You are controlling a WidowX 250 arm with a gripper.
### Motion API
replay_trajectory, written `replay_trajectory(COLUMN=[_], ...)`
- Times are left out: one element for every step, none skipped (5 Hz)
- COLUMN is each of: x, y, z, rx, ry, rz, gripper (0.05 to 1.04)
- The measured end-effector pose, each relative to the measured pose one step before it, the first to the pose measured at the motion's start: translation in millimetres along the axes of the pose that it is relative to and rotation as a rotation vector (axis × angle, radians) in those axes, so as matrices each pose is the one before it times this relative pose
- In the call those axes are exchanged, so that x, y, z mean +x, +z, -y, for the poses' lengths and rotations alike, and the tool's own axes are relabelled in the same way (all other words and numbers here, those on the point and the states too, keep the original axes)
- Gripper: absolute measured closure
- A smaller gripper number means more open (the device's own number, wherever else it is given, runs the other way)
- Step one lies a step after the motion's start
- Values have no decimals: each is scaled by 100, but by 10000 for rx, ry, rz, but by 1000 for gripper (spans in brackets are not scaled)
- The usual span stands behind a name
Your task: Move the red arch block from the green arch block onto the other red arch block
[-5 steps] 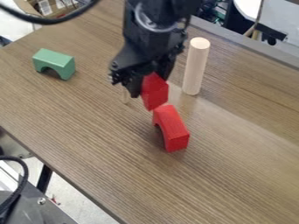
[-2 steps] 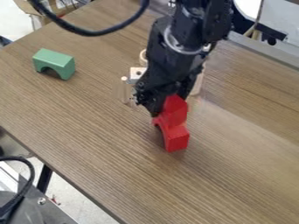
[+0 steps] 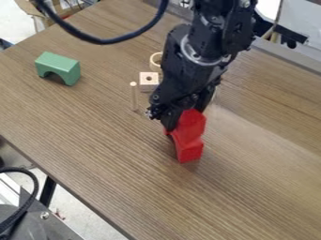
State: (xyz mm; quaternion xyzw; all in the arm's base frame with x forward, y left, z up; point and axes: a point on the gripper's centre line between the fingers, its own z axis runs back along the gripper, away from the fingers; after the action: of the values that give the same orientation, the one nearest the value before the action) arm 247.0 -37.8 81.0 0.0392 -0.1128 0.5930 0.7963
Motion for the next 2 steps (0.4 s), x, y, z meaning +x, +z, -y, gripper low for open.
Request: replay_trajectory(x=[35, 442], y=[-554, -112], z=[-18, 73], rx=[28, -41], ry=[-151, 6], rz=[80, 84], gripper=[499, 499])
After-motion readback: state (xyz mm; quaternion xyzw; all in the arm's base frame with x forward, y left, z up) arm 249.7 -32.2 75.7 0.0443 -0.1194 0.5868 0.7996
